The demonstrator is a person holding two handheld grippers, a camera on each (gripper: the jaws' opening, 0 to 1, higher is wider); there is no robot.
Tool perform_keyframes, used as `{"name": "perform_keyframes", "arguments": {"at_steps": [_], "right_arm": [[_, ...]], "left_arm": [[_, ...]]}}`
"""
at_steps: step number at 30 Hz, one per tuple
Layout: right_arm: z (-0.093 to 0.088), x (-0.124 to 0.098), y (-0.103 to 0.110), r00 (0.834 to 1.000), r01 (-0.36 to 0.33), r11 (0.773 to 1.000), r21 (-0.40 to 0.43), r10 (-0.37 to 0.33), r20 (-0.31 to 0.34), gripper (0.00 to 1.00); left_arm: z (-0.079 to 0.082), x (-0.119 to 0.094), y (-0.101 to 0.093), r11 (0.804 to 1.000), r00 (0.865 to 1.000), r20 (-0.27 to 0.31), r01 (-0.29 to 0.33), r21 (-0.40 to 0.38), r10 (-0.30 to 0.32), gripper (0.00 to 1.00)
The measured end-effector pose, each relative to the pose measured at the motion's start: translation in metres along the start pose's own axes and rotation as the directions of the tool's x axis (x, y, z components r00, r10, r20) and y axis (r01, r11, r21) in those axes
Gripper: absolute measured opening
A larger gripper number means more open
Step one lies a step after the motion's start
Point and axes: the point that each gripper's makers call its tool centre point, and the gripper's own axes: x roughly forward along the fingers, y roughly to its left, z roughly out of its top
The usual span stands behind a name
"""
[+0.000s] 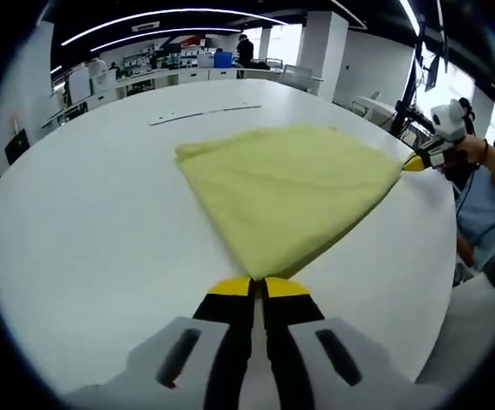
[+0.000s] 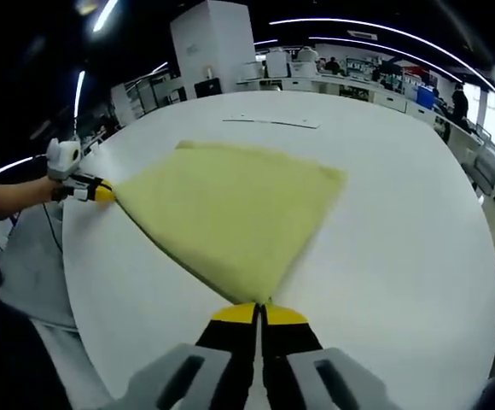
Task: Fold the garment on the visible template until the final outline fits inside the template.
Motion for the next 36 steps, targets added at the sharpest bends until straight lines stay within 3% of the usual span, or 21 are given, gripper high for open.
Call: {"name": "perform_keyframes", "arguments": {"at_steps": [15, 34, 36], "right_arm": [[-0.006, -0.009, 0.008, 1.000, -0.014, 1.000, -0.012, 0.014, -0.008, 0.00], [-0.016, -0.016, 0.018, 1.000, -0.005, 1.000, -0.014, 0.005, -0.020, 0.00], [-0.015, -0.015, 0.016, 1.000, 0.006, 1.000, -0.007, -0.006, -0.016, 0.00]], "left_arm": [[-0.010, -0.011, -0.007, 1.000, 1.000, -0.018, 0.009, 0.023, -0.009, 0.00], [-0.023, -0.022, -0.015, 1.000, 1.000, -0.028, 0.014, -0.013, -0.014, 0.00], [-0.023, -0.023, -0.015, 0.998, 0.999, -0.033, 0.011, -0.062, -0.014, 0.00]]}}
